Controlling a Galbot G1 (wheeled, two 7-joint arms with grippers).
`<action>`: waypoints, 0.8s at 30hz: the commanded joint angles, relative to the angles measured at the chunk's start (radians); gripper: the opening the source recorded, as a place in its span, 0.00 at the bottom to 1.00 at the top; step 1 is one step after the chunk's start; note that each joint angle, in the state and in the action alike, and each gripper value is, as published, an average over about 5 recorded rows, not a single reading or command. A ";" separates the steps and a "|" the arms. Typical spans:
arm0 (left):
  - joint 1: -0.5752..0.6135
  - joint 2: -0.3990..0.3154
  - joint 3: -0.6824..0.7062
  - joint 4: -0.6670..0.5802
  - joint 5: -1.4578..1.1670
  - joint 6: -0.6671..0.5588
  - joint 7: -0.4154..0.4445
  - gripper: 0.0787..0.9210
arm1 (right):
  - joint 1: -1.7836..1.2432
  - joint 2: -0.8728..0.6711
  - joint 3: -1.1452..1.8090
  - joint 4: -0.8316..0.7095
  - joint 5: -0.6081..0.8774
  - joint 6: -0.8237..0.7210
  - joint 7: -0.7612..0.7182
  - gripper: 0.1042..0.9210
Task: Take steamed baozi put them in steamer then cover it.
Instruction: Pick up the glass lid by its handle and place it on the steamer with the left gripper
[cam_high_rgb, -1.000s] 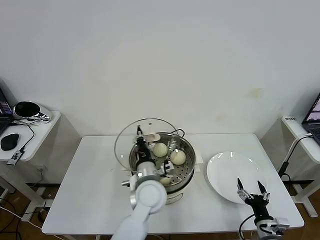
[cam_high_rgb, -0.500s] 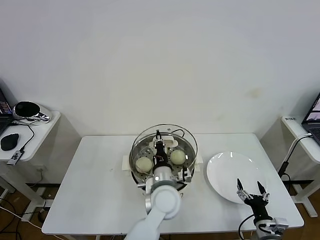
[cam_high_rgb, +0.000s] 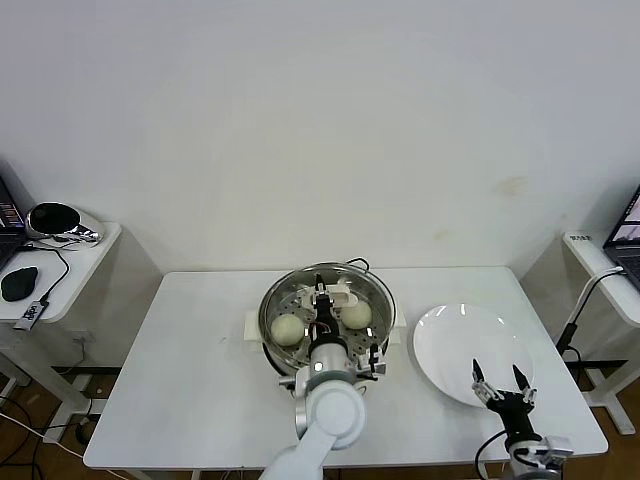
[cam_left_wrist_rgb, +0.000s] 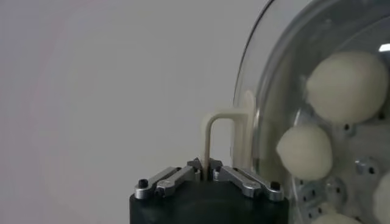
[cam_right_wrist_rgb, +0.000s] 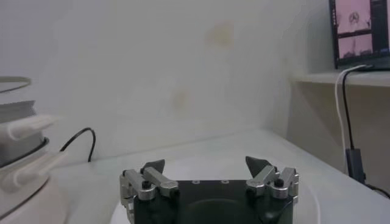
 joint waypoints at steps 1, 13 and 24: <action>0.002 -0.002 -0.009 0.021 0.012 0.041 0.003 0.07 | 0.003 0.005 -0.001 -0.002 -0.005 0.000 0.000 0.88; 0.002 -0.003 -0.015 0.037 0.009 0.040 -0.009 0.07 | 0.003 0.000 -0.002 -0.008 -0.005 0.003 -0.002 0.88; 0.022 -0.002 -0.020 0.042 0.000 0.037 -0.036 0.07 | 0.001 -0.001 -0.001 -0.007 -0.006 0.003 -0.002 0.88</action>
